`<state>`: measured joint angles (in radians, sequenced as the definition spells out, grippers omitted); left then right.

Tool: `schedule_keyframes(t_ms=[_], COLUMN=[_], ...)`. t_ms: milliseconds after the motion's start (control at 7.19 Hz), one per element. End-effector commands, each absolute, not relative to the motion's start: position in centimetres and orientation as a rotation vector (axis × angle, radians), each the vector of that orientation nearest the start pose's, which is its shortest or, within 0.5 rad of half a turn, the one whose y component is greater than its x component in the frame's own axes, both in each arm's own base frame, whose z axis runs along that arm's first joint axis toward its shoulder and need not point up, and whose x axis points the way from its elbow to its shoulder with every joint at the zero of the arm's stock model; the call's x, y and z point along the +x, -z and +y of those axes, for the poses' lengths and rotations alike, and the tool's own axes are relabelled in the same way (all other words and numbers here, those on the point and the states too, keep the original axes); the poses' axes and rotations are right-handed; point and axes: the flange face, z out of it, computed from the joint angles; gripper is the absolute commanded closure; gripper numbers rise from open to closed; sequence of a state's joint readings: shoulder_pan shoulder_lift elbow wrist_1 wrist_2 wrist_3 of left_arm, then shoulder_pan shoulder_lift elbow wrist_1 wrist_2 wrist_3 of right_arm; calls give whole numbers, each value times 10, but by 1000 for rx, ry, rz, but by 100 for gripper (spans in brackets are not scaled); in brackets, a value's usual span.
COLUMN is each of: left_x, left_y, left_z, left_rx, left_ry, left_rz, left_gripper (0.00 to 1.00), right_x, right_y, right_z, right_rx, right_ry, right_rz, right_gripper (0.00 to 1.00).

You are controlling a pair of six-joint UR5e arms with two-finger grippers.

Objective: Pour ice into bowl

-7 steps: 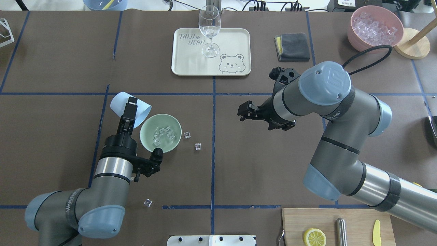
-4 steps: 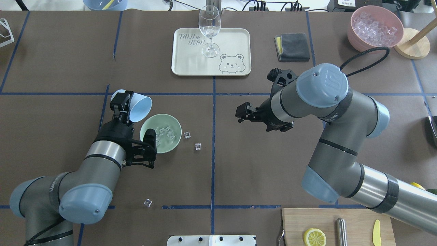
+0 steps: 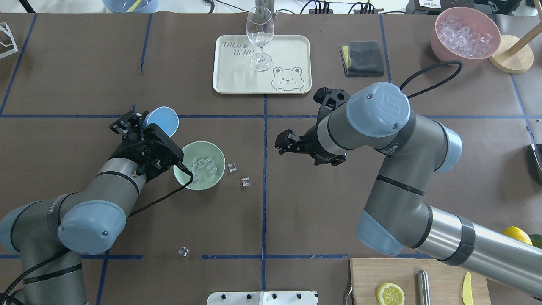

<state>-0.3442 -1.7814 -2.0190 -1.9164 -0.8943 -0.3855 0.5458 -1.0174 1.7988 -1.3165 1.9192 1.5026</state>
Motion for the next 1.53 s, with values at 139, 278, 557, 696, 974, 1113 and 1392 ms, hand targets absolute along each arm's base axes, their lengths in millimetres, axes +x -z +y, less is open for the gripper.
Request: schedule_keyframes(t_ms=[139, 278, 557, 696, 974, 1113, 1392], left_x=[407, 393, 366, 355, 344, 344, 326], left_y=[-318, -329, -353, -368, -398, -413, -464], left_z=[-373, -382, -396, -391, -398, -402, -398], left_rx=[981, 969, 929, 941, 964, 965, 978], left_ry=[-179, -141, 23, 46, 80, 87, 95], left_rz=[435, 418, 457, 492, 518, 522, 535], left_gripper=[100, 100, 100, 100, 100, 100, 100], right_x=[-563, -581, -621, -645, -676, -687, -690], right_y=[-164, -147, -122, -126, -122, -121, -117], right_z=[-412, -409, -410, -406, -406, -402, -398], right_rx=[37, 56, 50, 65, 68, 61, 50], right_ry=[-303, -319, -314, -317, -312, -305, -316], right_rz=[-1068, -1071, -1055, -1020, -983, -972, -976], right_gripper=[0, 0, 0, 0, 2, 7, 77])
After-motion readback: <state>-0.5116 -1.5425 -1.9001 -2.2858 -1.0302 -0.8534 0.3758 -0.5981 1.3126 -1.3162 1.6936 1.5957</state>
